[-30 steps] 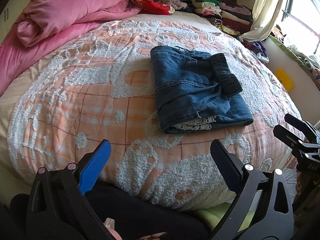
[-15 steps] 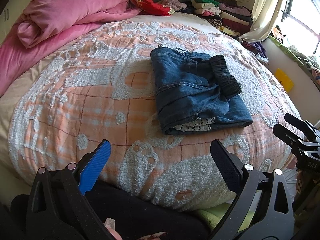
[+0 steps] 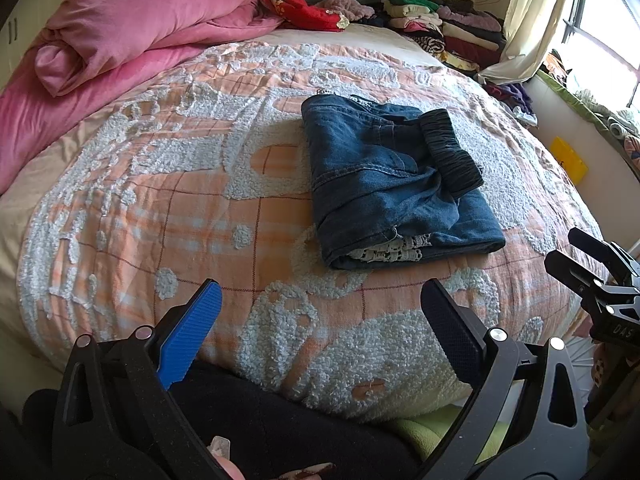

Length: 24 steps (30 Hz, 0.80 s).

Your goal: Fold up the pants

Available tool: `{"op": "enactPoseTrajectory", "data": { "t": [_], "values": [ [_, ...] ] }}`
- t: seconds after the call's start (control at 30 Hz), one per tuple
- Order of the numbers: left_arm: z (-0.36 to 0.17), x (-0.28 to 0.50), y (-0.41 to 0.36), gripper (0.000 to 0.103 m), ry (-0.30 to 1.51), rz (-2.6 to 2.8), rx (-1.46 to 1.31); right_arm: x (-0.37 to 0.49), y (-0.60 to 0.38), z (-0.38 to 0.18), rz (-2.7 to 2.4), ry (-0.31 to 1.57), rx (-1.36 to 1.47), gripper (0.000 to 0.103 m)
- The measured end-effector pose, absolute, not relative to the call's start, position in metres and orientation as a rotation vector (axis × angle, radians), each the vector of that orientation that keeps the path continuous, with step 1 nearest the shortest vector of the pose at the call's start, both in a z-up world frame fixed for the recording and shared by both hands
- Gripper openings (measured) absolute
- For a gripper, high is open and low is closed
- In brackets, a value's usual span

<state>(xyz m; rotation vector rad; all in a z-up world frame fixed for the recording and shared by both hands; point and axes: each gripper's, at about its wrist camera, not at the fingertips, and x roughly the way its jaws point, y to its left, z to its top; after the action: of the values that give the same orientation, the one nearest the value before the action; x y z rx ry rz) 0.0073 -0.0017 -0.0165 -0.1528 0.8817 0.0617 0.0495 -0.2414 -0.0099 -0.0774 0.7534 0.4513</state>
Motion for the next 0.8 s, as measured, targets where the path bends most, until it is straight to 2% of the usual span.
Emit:
{"op": "enactPoseTrajectory", "data": {
  "t": [0.8],
  "values": [
    [-0.0150,0.0067,-0.0009,0.093,0.879,0.061,-0.154,0.0487,-0.2437,-0.0095,0.438,0.756,-0.072,0.098]
  ]
}}
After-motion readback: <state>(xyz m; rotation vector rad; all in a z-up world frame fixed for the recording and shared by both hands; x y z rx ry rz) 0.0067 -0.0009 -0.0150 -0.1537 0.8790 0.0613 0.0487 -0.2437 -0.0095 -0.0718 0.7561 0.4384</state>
